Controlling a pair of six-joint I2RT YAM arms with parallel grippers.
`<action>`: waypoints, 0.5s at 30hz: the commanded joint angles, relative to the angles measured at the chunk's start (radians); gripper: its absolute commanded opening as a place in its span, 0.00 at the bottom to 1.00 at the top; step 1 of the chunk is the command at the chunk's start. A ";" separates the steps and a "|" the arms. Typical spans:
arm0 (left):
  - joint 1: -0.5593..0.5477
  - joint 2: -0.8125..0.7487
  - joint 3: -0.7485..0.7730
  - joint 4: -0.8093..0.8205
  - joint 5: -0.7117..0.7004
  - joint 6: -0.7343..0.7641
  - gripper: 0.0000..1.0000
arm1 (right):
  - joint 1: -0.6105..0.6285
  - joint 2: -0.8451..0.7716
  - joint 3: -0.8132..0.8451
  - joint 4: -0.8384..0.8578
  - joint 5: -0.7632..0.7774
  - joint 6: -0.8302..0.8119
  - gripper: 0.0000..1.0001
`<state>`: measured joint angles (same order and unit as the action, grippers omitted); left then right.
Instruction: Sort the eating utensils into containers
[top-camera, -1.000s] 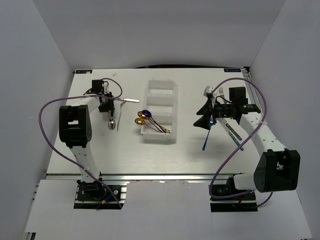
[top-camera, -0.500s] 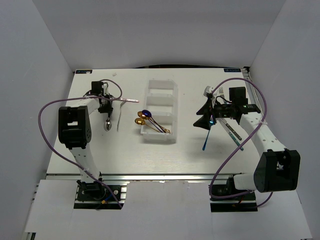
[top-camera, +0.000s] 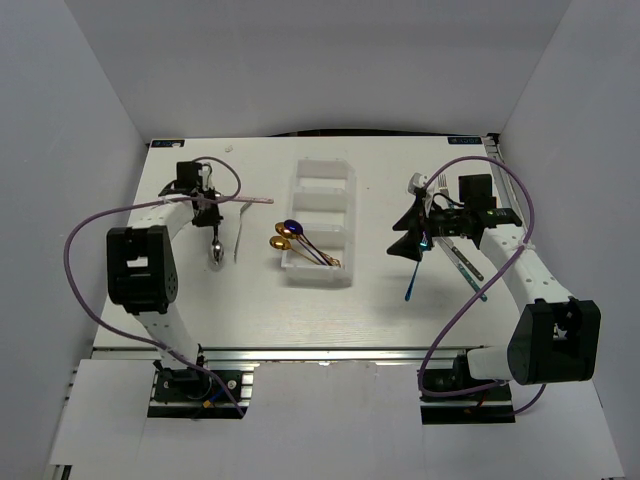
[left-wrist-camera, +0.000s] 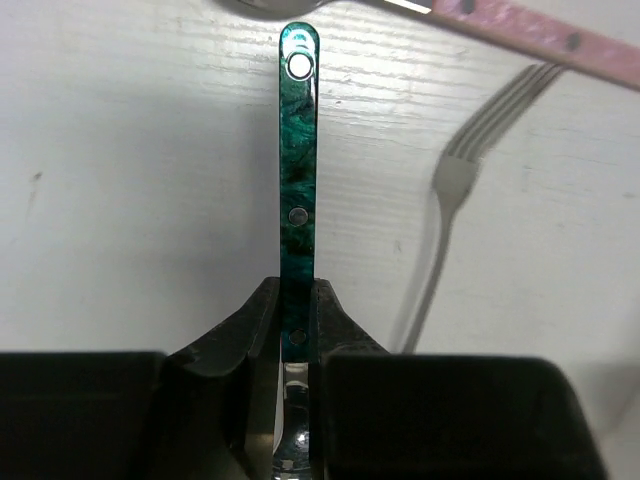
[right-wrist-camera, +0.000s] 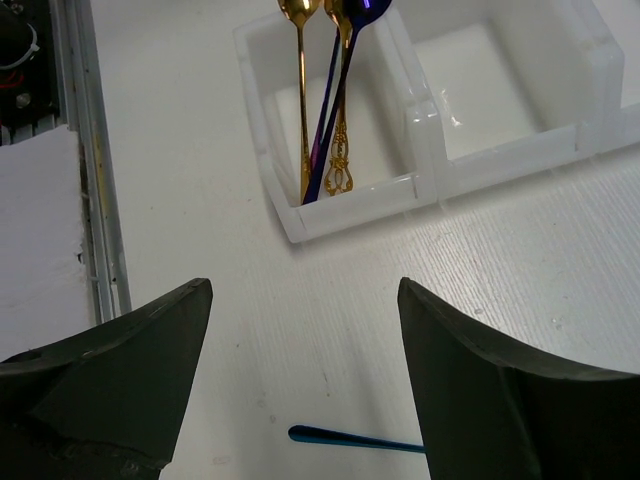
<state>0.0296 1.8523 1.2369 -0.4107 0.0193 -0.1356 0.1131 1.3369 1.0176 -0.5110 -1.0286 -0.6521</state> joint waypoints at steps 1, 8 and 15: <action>0.000 -0.172 -0.002 -0.014 0.039 -0.027 0.04 | -0.001 -0.001 0.036 -0.043 -0.054 -0.046 0.82; 0.000 -0.263 -0.028 -0.045 0.192 -0.067 0.02 | 0.010 -0.004 0.038 -0.063 -0.070 -0.078 0.89; -0.002 -0.329 -0.017 -0.046 0.649 -0.182 0.02 | 0.212 -0.091 0.010 -0.011 0.099 -0.330 0.89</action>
<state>0.0303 1.6001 1.2140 -0.4545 0.3893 -0.2527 0.2283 1.3193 1.0183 -0.5674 -1.0065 -0.8192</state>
